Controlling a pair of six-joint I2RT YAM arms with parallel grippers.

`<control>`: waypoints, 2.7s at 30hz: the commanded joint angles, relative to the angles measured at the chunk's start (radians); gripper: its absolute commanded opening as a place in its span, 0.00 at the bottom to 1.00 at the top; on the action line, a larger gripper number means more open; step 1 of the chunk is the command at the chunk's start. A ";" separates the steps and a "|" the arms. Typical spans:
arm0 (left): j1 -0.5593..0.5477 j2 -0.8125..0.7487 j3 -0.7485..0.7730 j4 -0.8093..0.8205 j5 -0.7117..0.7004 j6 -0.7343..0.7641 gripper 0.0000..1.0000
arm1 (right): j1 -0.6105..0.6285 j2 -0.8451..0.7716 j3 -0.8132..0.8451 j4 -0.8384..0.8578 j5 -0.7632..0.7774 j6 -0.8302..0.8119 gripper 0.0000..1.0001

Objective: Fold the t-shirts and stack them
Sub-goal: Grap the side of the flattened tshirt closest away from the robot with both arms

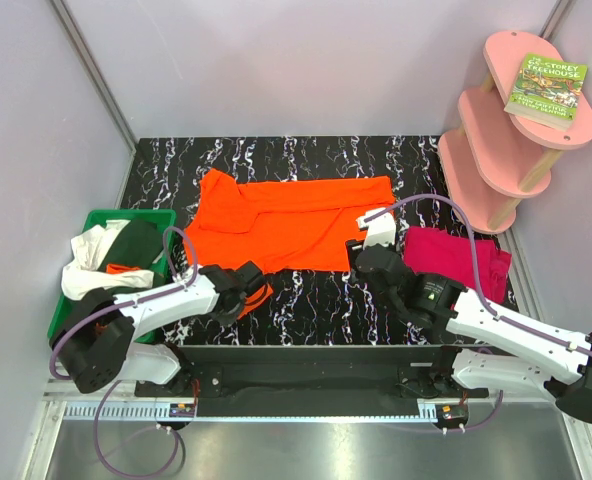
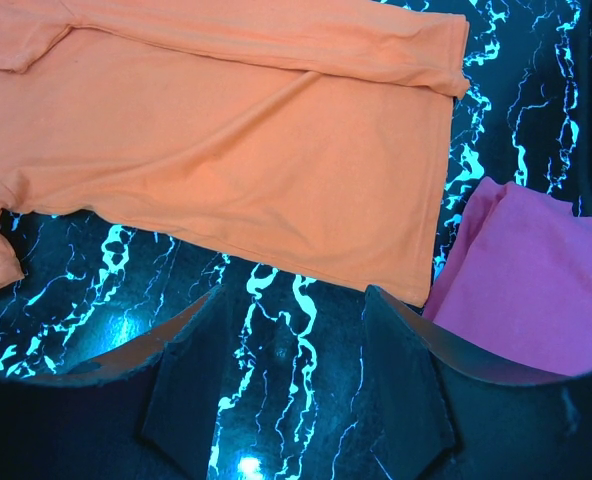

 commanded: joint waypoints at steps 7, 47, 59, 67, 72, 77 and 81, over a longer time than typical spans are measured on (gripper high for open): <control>-0.022 0.011 0.041 -0.005 -0.009 0.083 0.00 | -0.006 0.033 0.004 -0.086 0.020 0.144 0.60; -0.061 -0.029 0.161 -0.036 -0.113 0.382 0.00 | -0.544 0.568 -0.049 0.097 -0.228 0.479 0.55; -0.060 -0.009 0.184 -0.036 -0.110 0.399 0.00 | -0.593 0.622 -0.062 0.112 -0.283 0.522 0.54; -0.061 0.003 0.197 -0.035 -0.107 0.396 0.00 | -0.592 0.606 -0.072 0.092 -0.336 0.545 0.31; -0.061 0.002 0.197 -0.038 -0.107 0.385 0.00 | -0.593 0.585 -0.073 0.077 -0.339 0.540 0.07; -0.062 -0.001 0.193 -0.038 -0.101 0.371 0.00 | -0.590 0.547 -0.079 0.060 -0.348 0.531 0.00; -0.075 -0.032 0.209 -0.050 -0.129 0.368 0.00 | -0.575 0.461 -0.076 0.028 -0.333 0.503 0.00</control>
